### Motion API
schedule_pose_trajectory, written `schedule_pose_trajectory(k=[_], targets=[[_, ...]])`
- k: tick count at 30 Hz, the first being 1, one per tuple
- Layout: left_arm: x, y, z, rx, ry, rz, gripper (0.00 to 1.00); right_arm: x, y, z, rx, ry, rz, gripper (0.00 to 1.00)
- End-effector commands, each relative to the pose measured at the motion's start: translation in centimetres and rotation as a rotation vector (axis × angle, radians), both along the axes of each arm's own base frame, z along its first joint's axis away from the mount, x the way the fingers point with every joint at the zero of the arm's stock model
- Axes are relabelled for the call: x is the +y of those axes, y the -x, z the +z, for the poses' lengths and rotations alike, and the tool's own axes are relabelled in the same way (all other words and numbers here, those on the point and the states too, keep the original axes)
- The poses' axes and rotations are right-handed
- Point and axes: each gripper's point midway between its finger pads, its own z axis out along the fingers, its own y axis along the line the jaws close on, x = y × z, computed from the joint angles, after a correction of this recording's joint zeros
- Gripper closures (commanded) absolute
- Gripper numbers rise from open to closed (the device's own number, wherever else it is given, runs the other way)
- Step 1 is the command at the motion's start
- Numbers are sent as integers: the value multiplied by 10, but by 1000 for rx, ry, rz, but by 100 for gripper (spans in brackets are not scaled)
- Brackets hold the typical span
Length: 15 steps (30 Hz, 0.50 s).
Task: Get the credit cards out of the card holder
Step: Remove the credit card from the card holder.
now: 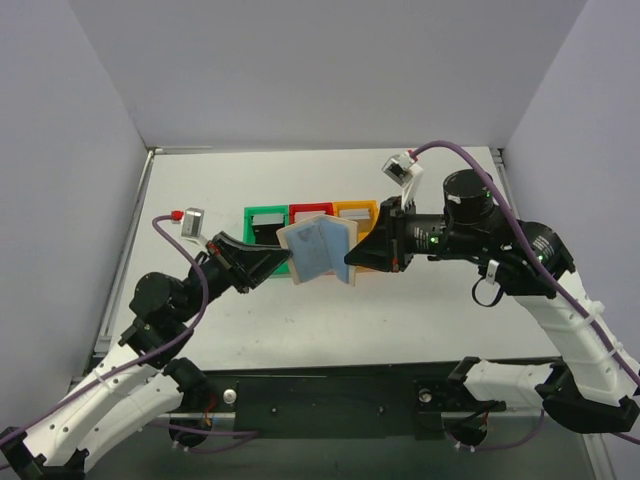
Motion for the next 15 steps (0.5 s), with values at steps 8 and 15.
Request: schedule_pose_trajectory(k=[8,15], targets=[[2,3,19,-56,10,2,83,7,5,16,-33,-67,43,100],[-8,1,18,-55,-4,-35,83,8,8,19,-36,-79,56,100]])
